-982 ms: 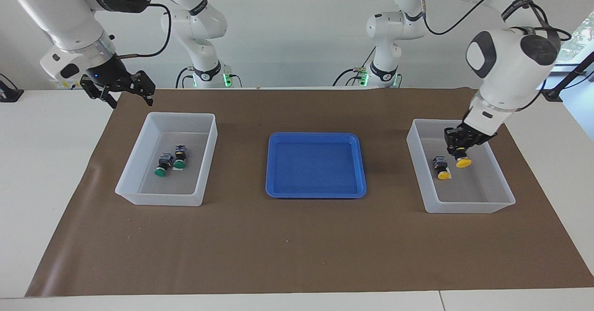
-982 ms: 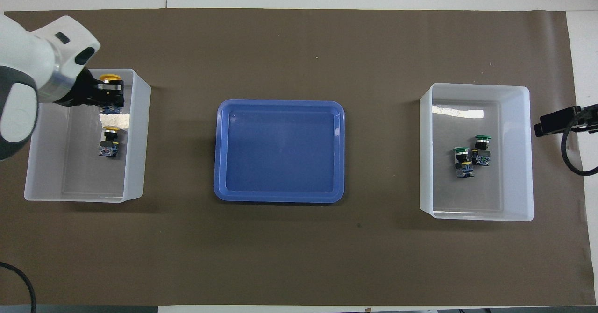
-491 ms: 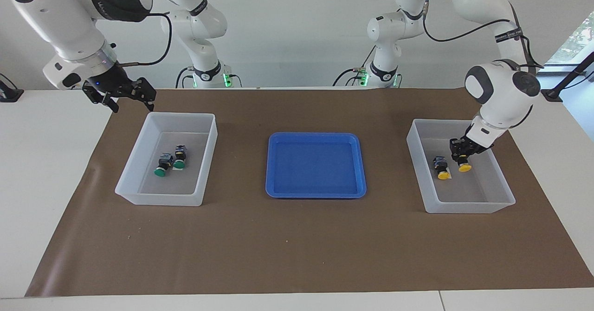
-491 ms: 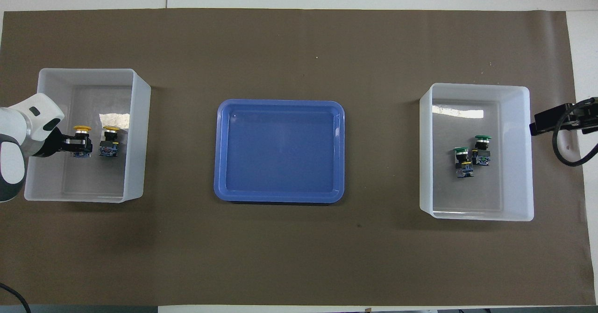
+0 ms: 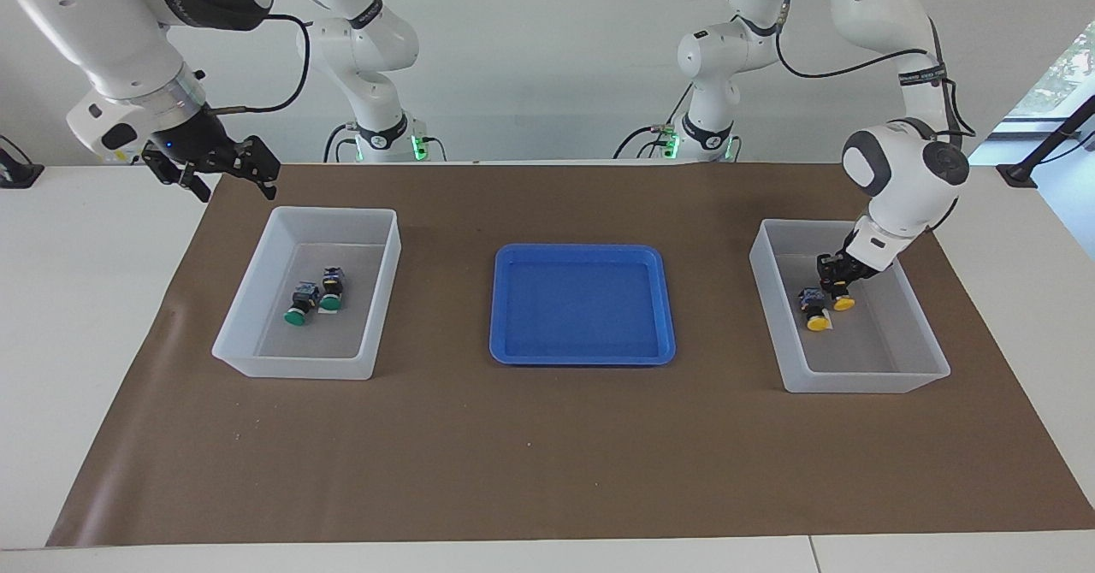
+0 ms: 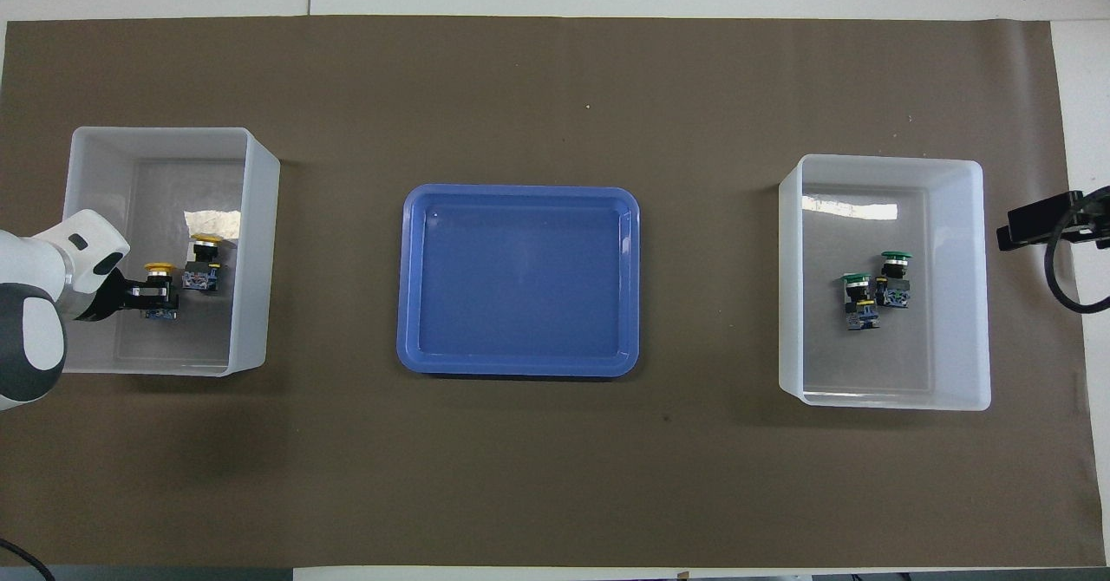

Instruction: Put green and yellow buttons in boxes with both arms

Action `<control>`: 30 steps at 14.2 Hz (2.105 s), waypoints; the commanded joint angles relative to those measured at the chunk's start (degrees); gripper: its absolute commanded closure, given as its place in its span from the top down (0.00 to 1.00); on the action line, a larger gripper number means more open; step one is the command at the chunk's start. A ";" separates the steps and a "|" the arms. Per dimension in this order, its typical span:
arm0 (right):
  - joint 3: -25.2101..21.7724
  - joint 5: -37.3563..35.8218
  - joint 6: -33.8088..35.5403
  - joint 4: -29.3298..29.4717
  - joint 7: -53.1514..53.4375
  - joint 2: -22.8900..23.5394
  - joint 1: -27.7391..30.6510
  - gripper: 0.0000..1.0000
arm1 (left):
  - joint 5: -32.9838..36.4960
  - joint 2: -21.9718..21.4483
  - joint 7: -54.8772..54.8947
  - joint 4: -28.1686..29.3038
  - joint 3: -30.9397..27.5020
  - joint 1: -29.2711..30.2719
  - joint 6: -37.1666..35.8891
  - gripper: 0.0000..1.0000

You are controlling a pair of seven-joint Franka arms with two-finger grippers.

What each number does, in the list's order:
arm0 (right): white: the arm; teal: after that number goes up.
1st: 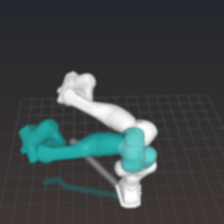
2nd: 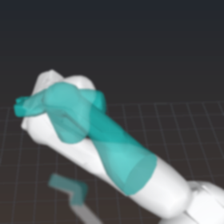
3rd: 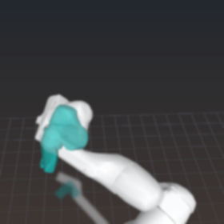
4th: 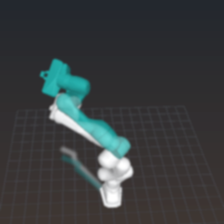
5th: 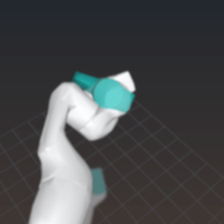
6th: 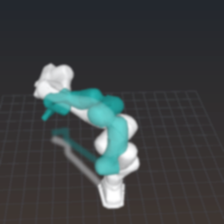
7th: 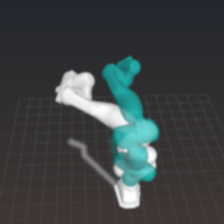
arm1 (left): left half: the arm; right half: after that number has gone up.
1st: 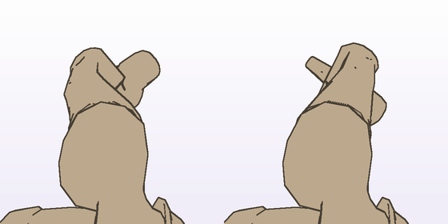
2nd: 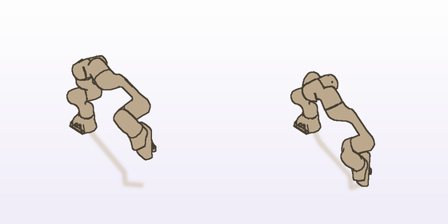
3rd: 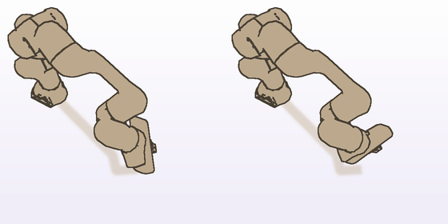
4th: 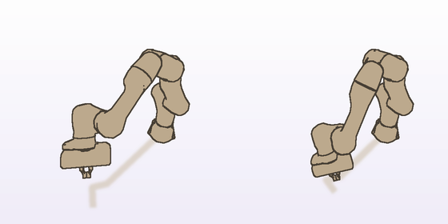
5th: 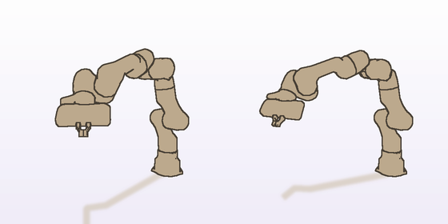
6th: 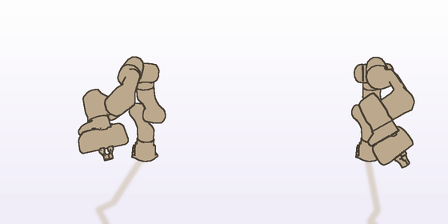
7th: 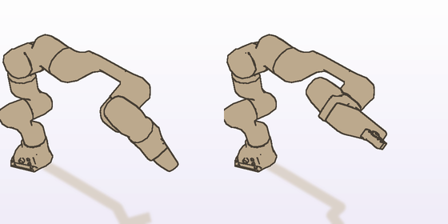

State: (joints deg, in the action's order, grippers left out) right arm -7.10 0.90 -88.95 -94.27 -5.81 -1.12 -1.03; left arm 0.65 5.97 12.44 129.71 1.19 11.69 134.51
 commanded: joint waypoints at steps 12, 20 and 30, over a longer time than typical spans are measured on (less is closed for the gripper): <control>0.33 -0.81 -0.26 -0.39 0.71 -1.34 -0.03 1.00 | -0.21 -6.83 -5.92 -34.61 1.53 -3.95 -39.57 1.00; 0.33 -0.98 0.00 -0.56 0.45 -1.43 0.15 1.00 | -0.83 -13.70 -7.85 -25.47 0.39 -10.27 -43.28 1.00; 0.16 -0.72 0.26 -0.56 0.62 -1.43 0.33 1.00 | -2.15 -9.57 -12.00 -33.82 -0.14 -13.01 -48.64 1.00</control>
State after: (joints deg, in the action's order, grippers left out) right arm -7.29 0.86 -88.96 -94.20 -5.81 -1.70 -1.02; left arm -0.49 -3.70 0.92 96.28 0.32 -1.81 85.94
